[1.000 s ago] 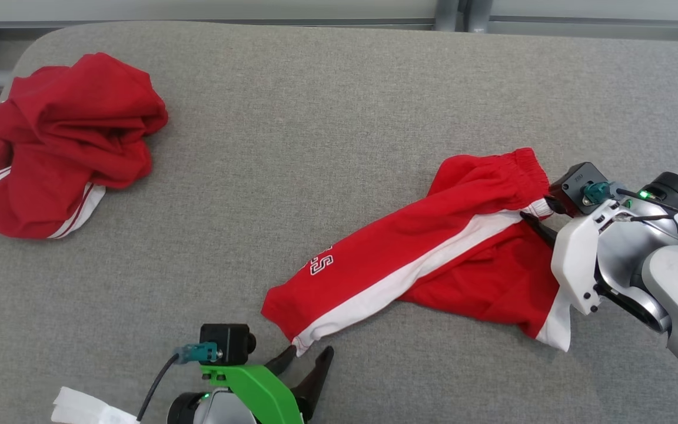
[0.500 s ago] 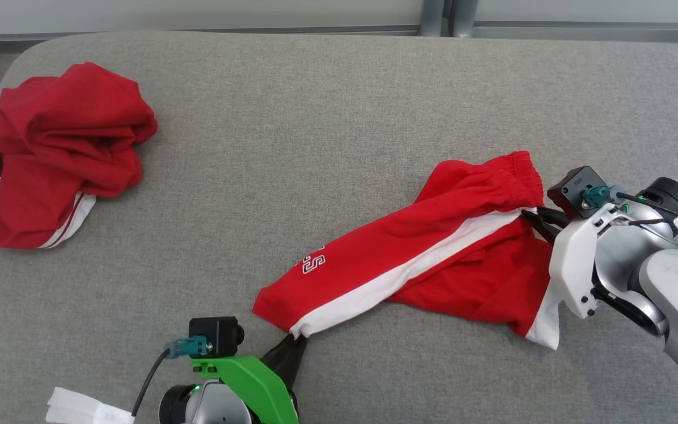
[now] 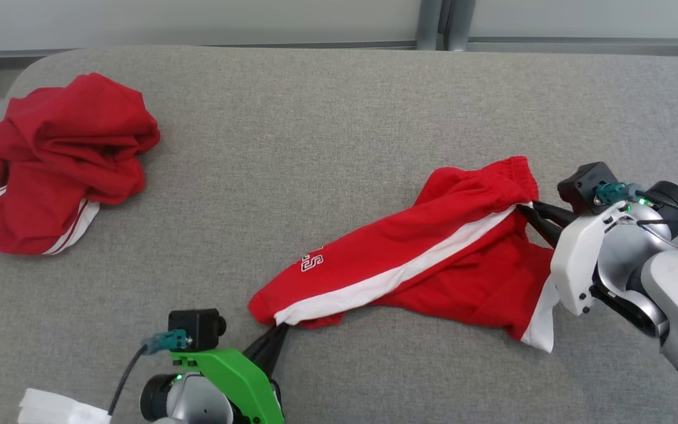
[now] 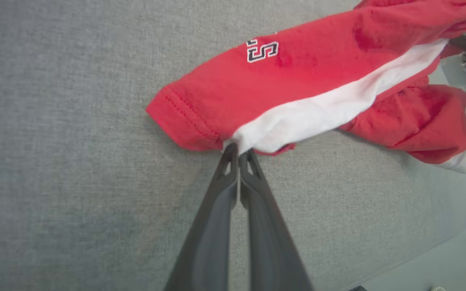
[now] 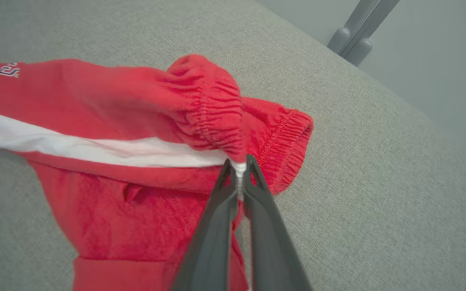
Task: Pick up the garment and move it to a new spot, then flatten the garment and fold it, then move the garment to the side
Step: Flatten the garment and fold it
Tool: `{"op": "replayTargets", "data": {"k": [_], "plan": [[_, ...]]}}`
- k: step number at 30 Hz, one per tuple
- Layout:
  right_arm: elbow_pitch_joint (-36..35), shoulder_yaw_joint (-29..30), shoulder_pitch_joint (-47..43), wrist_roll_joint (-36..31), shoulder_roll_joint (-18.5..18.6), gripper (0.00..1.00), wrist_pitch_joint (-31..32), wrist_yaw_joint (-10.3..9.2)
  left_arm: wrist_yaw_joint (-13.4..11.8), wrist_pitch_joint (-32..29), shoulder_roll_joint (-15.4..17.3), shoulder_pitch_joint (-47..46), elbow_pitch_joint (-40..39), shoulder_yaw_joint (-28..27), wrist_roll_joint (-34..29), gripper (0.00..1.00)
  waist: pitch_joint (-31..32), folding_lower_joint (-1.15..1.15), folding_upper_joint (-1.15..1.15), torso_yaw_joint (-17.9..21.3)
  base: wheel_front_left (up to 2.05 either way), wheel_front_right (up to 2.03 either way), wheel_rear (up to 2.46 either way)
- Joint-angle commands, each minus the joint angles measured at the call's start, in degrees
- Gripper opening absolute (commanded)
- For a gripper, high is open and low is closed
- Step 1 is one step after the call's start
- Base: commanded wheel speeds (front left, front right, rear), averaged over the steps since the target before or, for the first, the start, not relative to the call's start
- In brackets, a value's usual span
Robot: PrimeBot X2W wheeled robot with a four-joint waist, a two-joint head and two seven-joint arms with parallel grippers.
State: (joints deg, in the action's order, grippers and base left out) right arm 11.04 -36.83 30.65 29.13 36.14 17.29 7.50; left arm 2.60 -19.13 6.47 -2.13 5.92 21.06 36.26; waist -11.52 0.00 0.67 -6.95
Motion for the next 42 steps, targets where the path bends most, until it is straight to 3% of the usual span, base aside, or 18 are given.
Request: {"op": "replayTargets", "data": {"k": [1, 17, 22, 28, 35, 39, 42], "plan": [[-0.8, 1.0, -0.9, 1.3, -0.4, 0.00, -0.7, -0.01, 0.2, 0.2, 1.0, -1.2, -1.6, -0.7, -0.1, 0.00, 0.9, 0.00, -0.67, 0.2, 0.00, 0.00, 0.00], [-16.8, 20.4, -3.5, 14.6, -4.1, 0.00, -2.5, -0.01, -3.4, -10.0, 8.5, -8.1, -30.4, -10.0, 5.8, 0.00, 5.0, 0.00, -0.67, 4.5, 0.00, 0.00, 0.00], [-23.3, 26.7, -5.8, 18.6, -5.7, 0.00, 0.2, -0.01, -4.9, -14.0, 10.2, -9.6, -38.5, -12.1, 8.4, 0.00, 6.2, 0.00, -0.67, 6.7, 0.00, 0.00, 0.00], [-32.2, 34.0, -9.5, 26.3, -7.8, 0.00, 7.5, -0.01, -7.3, -18.5, 12.7, -12.0, -46.0, -15.6, 10.8, 0.00, 3.9, 0.00, -0.67, 9.1, 0.00, 0.00, 0.00], [-33.0, 39.0, -8.2, 31.7, -11.8, 0.00, 18.6, 0.00, -7.4, -25.0, 17.4, -20.6, -42.1, -17.2, 12.4, 0.00, -4.1, 0.00, -0.67, 10.7, 0.00, 0.00, 0.00], [-29.3, 40.4, -0.6, 30.6, -16.0, 0.00, 27.0, 0.00, -6.5, -28.7, 19.7, -31.7, -34.1, -15.9, 11.2, 0.00, -11.2, 0.00, -0.67, 10.7, 0.00, 0.00, 0.00], [-24.5, 41.5, 9.0, 27.4, -21.4, 0.00, 32.4, 0.00, -5.6, -30.0, 20.2, -42.0, -26.5, -14.1, 9.2, 0.00, -16.2, 0.00, -0.67, 10.4, 0.00, 0.00, 0.00]]}}
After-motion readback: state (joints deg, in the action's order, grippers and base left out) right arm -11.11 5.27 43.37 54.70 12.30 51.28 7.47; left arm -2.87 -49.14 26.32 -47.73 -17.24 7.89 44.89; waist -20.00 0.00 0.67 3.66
